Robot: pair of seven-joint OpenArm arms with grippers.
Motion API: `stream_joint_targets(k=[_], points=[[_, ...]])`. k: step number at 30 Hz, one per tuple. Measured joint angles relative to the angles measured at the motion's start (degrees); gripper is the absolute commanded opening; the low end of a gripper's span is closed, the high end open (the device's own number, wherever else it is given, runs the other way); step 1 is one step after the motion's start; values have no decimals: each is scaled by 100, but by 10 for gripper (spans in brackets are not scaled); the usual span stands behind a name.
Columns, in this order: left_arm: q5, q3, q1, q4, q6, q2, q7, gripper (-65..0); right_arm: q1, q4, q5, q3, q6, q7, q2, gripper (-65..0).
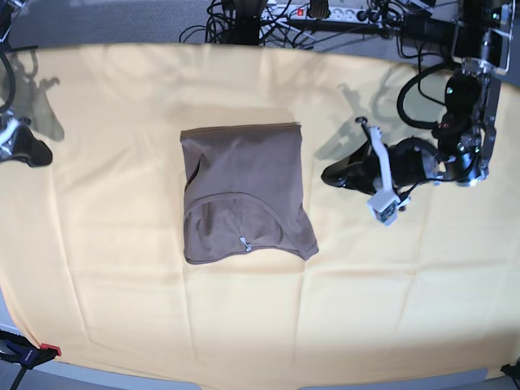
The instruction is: Fold the T-shirt properly
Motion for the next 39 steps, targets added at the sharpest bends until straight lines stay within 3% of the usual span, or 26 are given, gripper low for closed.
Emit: stream_joint_targets(k=[9, 16, 20, 24, 31, 39], points=[[-466, -1803, 1794, 1517, 0, -4, 409, -650, -1770, 1589, 50, 1130, 11, 33, -319, -650], [-496, -3084, 3563, 2699, -15, -2, 470, -650, -3003, 1945, 79, 1360, 15, 59, -564, -650], [-503, -3530, 4548, 3093, -17, 13, 822, -650, -3668, 1958, 90, 1366, 13, 52, -704, -650], [-505, -3757, 5296, 3123, -15, -2, 894, -650, -4186, 1961, 94, 1370, 15, 79, -916, -650], [-505, -3757, 6220, 3121, -13, 125, 850, -650, -4846, 1961, 79, 1215, 7, 76, -1674, -650], [-361, -3488, 6284, 2382, -13, 649, 566, -650, -4874, 1797, 94, 247, 7, 103, -1711, -650]])
